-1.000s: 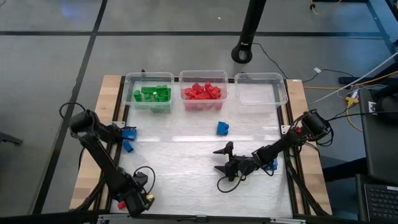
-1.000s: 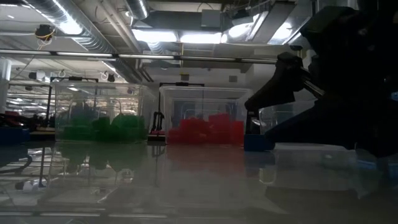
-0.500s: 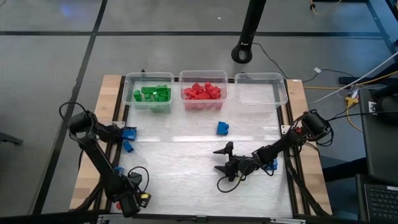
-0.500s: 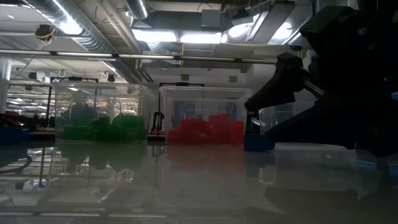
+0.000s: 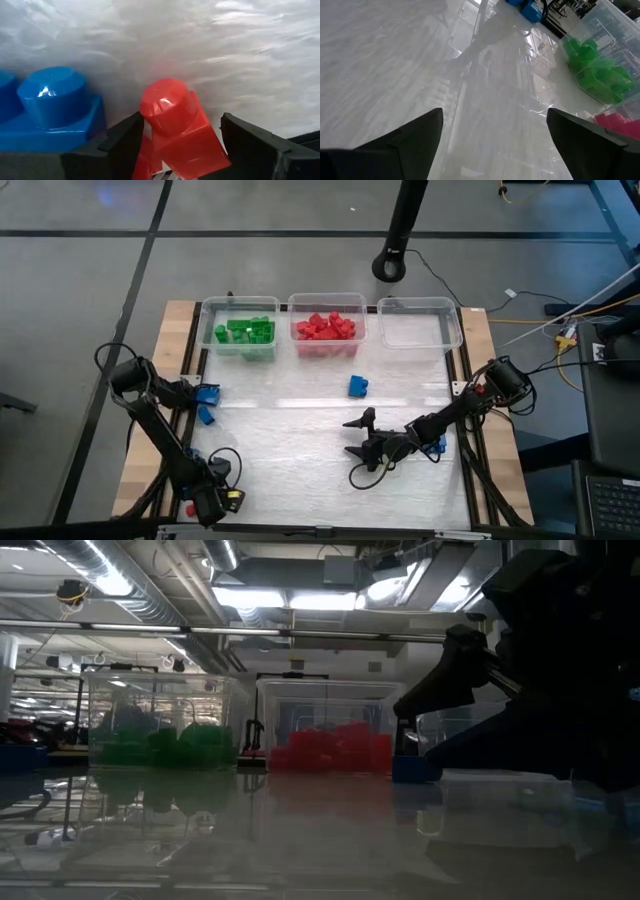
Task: Sort blocks
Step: Put the red game piece into the middle transparent bin
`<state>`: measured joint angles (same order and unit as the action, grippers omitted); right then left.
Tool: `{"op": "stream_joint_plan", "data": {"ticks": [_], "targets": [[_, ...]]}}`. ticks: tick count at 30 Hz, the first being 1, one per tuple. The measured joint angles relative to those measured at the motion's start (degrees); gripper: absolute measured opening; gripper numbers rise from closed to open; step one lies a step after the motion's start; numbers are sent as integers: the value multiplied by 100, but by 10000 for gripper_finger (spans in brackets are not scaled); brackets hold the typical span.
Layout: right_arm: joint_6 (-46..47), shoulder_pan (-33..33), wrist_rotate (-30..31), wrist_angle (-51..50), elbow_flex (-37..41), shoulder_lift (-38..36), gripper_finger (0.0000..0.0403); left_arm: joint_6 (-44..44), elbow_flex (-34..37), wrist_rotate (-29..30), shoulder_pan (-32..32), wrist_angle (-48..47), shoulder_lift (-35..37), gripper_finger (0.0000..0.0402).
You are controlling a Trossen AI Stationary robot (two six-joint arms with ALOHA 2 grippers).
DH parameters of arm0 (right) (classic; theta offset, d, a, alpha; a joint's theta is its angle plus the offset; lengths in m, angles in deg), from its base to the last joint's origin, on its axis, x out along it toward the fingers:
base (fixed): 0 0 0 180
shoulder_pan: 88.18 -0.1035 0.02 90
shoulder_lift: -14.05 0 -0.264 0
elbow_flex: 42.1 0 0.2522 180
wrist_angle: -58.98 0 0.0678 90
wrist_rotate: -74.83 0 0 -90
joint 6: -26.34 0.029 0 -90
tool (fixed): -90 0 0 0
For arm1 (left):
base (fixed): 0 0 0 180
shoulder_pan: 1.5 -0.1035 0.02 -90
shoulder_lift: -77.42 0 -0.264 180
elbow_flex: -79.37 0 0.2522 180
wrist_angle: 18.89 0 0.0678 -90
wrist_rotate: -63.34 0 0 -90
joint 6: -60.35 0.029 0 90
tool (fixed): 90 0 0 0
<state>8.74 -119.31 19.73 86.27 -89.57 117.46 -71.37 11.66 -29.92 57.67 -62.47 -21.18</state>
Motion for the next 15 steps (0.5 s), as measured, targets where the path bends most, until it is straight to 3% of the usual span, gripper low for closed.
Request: {"op": "stream_joint_plan", "data": {"ticks": [4,11,15], "targets": [[73,0,2,-1,0,-2,356,107,9,-27,-9,-16,-1,224],[81,1,2,-1,0,-2,356,640,13,-65,-63,-131,-5,130],[81,2,2,-1,0,-2,356,973,17,-51,-130,-227,55,120]]}}
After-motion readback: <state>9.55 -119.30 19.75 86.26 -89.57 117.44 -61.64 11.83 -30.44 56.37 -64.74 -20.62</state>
